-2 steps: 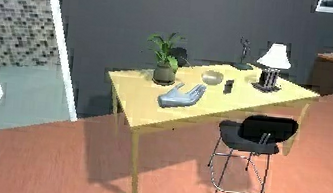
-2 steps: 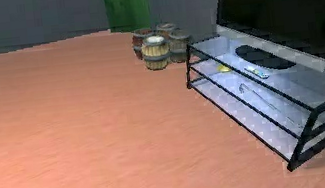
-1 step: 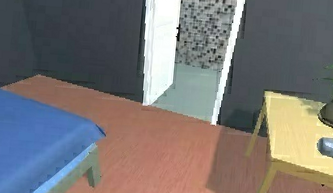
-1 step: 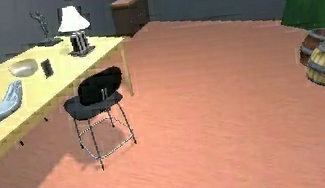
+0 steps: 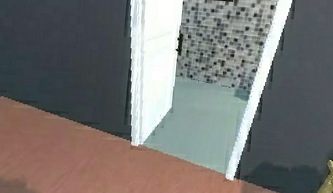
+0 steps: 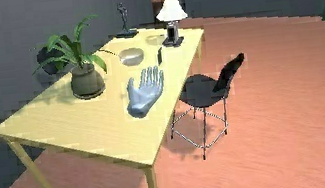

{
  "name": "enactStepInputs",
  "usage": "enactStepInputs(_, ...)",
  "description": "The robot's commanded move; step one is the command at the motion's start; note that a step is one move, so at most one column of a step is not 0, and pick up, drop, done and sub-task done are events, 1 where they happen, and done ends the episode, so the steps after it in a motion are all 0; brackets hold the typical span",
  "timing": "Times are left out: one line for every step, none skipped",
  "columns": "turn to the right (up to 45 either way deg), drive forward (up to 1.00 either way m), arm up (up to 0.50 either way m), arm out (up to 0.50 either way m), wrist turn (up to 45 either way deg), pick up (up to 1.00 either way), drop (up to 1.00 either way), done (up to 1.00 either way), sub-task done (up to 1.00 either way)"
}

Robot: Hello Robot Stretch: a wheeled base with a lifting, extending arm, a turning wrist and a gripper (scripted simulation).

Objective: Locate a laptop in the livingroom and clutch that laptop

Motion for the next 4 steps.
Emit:
enactStepInputs(15.0,0.0,0.0,0.0,0.0,0.0,0.0,0.0,0.0)
enactStepInputs(0.0,0.4,0.0,0.0,0.0,0.0,0.0,0.0,0.0)
enactStepInputs(-15.0,0.0,0.0,0.0,0.0,0.0,0.0,0.0,0.0)
enactStepInputs(0.0,0.8,0.0,0.0,0.0,0.0,0.0,0.0,0.0)
